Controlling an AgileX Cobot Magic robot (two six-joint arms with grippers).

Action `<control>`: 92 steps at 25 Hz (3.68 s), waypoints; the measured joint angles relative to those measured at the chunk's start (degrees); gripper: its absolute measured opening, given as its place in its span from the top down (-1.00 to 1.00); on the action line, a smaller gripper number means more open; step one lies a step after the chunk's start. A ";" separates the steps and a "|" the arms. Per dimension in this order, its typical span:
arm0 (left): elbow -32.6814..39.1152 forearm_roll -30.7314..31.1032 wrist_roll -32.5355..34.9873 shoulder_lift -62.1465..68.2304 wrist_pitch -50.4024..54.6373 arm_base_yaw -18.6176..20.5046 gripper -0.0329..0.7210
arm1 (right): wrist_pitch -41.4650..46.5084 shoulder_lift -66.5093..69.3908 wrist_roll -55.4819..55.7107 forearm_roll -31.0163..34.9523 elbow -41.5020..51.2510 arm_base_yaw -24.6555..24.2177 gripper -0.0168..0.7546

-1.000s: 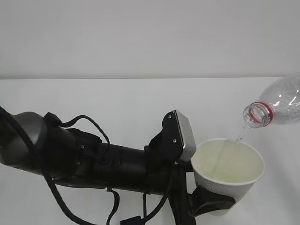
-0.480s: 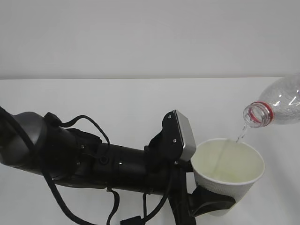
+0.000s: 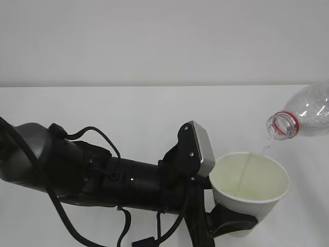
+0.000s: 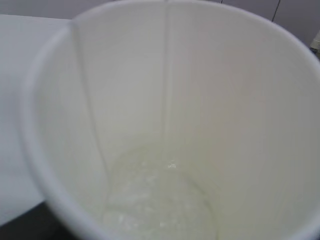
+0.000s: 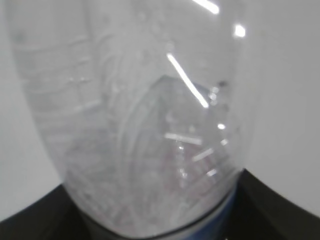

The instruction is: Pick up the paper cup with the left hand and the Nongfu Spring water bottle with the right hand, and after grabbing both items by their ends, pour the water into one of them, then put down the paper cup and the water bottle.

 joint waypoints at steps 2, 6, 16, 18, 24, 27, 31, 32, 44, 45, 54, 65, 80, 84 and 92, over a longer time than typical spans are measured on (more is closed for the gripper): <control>0.00 0.00 0.00 0.00 0.00 0.00 -0.41 | 0.00 0.00 0.00 0.00 0.00 0.00 -0.32; 0.00 0.00 0.00 0.00 0.09 0.00 -0.41 | 0.00 0.00 -0.02 0.00 0.00 0.00 -0.32; 0.00 0.00 0.00 0.00 0.09 0.00 -0.41 | 0.00 0.00 -0.25 0.00 0.00 0.00 -0.32; 0.00 0.00 0.00 0.00 0.09 0.00 -0.41 | 0.00 0.00 -0.25 0.00 0.00 0.00 -0.32; 0.00 0.00 0.00 0.00 0.09 0.00 -0.41 | 0.00 0.00 -0.28 0.00 0.00 0.00 -0.32; 0.00 0.00 0.00 0.00 0.09 0.00 -0.41 | 0.00 0.00 -0.50 0.00 0.00 0.00 -0.32; 0.00 0.00 0.00 0.00 0.09 0.00 -0.41 | 0.00 0.00 -0.64 0.00 0.00 0.00 -0.32; 0.00 0.00 0.00 0.00 0.09 0.00 -0.41 | 0.00 0.00 -0.64 0.00 0.00 0.00 -0.32; 0.00 0.00 0.00 0.00 0.09 0.00 -0.41 | 0.00 0.00 -0.71 0.00 0.00 0.00 -0.32; 0.00 0.00 0.00 0.00 0.09 0.00 -0.41 | 0.00 0.00 -0.71 0.00 0.00 0.00 -0.32; 0.00 0.00 0.00 0.00 0.09 0.00 -0.41 | -0.26 0.00 -0.77 0.00 0.00 0.00 -0.32; 0.00 0.00 0.00 0.00 0.13 0.00 -0.41 | -0.39 0.00 -1.01 0.00 0.00 0.00 -0.32; 0.00 0.00 0.00 0.00 0.13 0.00 -0.41 | -0.39 0.00 -1.14 0.00 0.00 0.00 -0.32; 0.00 0.00 0.00 0.00 0.22 0.00 -0.41 | -0.39 0.00 -1.28 0.00 0.00 0.00 -0.32; 0.00 0.00 0.00 0.00 0.79 0.00 -0.41 | -0.39 0.00 -1.28 0.00 0.00 0.00 -0.32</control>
